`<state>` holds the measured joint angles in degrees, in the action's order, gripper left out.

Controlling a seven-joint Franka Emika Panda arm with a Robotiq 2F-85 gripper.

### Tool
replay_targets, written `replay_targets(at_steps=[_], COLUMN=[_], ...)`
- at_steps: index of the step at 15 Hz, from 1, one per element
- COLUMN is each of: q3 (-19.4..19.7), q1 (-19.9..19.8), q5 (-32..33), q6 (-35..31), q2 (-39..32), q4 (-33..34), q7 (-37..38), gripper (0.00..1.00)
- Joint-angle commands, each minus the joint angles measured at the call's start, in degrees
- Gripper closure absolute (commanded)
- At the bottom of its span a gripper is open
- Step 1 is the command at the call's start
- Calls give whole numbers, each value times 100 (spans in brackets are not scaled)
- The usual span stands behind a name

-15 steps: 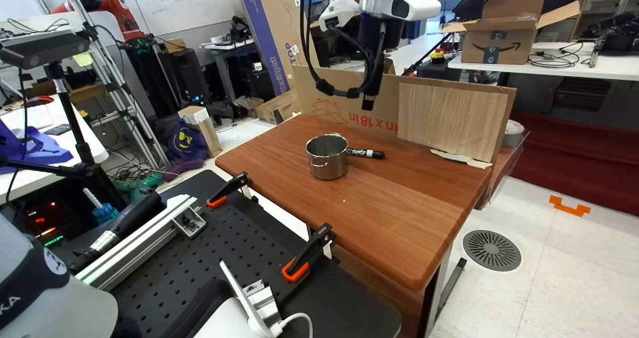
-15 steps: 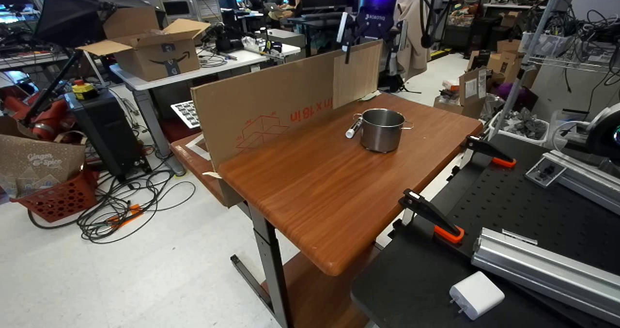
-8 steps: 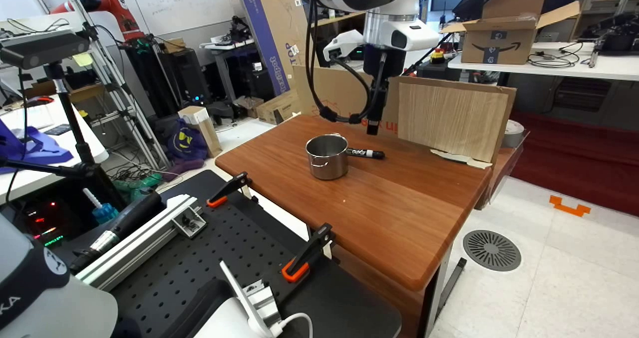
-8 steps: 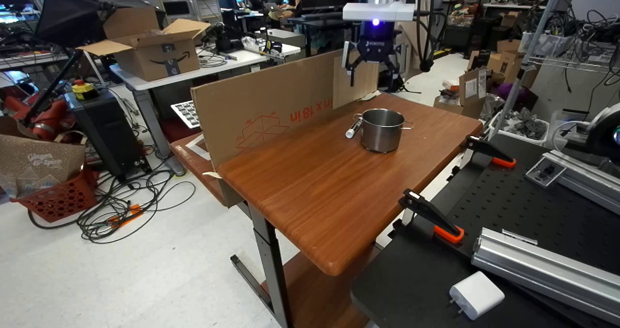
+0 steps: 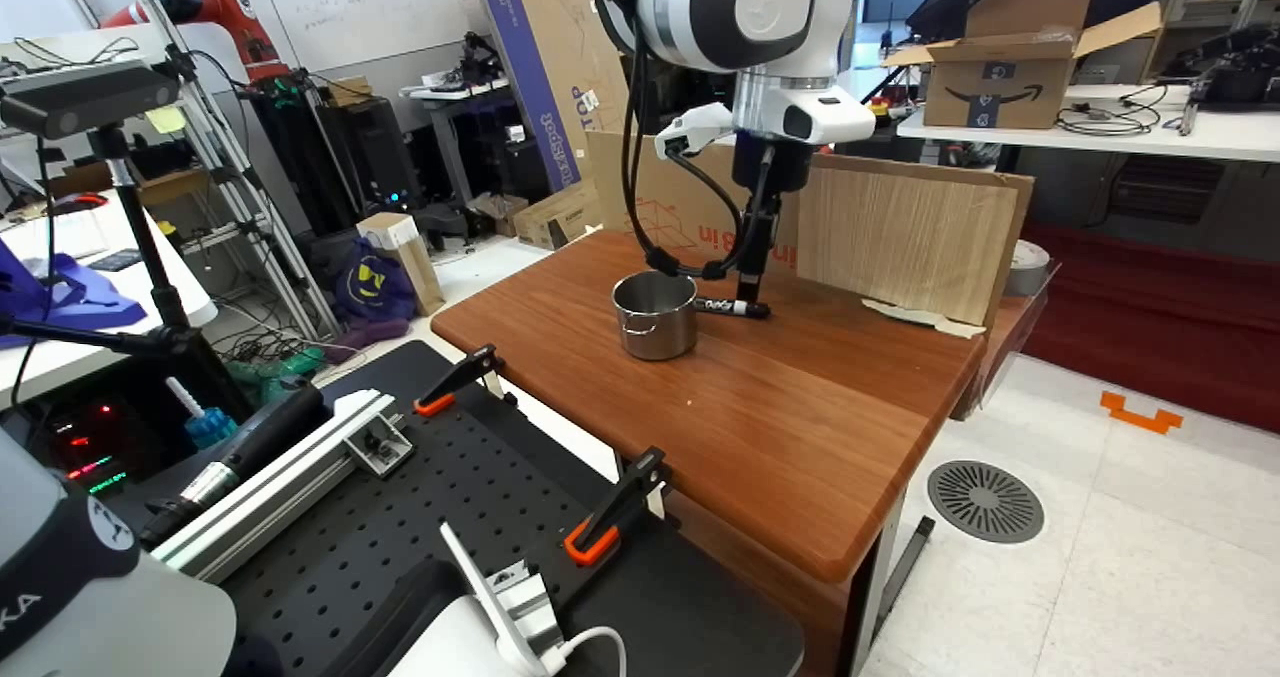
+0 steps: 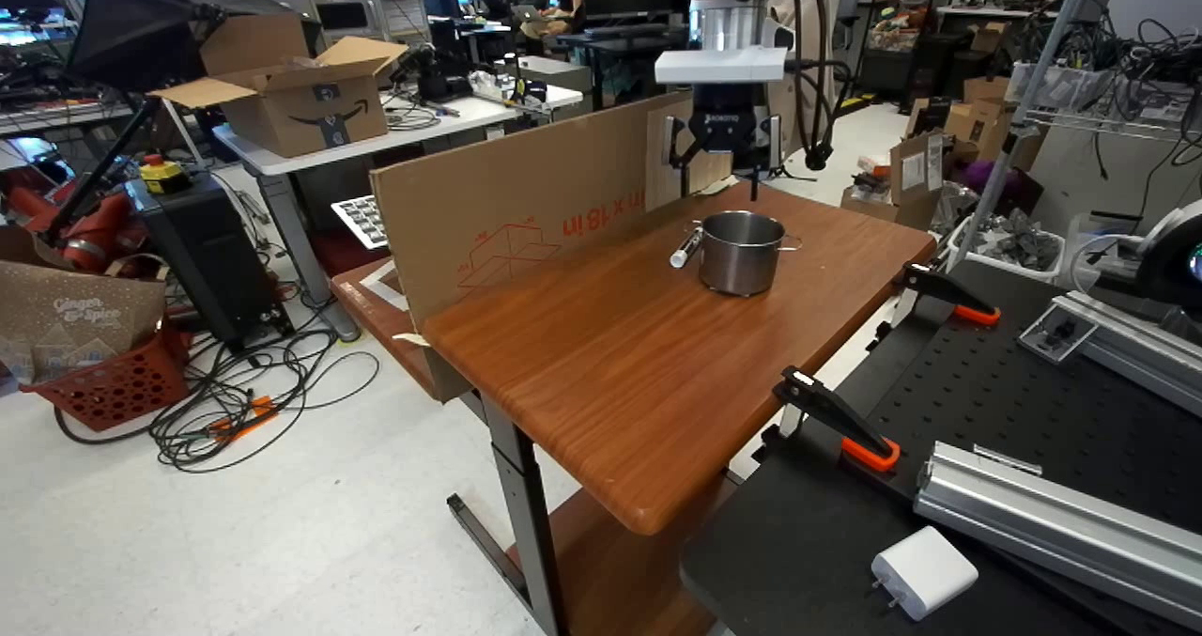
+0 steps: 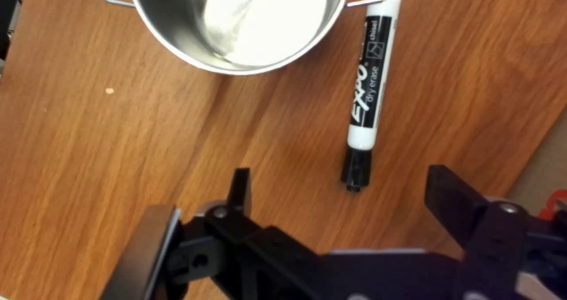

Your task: Put the marker in the silver pot

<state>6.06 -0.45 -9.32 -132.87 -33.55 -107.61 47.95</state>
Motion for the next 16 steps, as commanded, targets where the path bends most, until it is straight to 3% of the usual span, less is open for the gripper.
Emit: replay_targets(at_steps=[1, 7, 8, 10, 16], q3=[123, 141, 147, 168, 206], q1=[125, 163, 178, 215, 291], q5=[57, 74, 93, 136, 219], q6=[-78, -45, -36, -39, -123], q2=[-342, -757, -812, -883, -930], q4=[345, 709, 749, 786, 849], q7=[175, 272, 272, 265, 250], gripper=[0, 0, 25, 32, 80])
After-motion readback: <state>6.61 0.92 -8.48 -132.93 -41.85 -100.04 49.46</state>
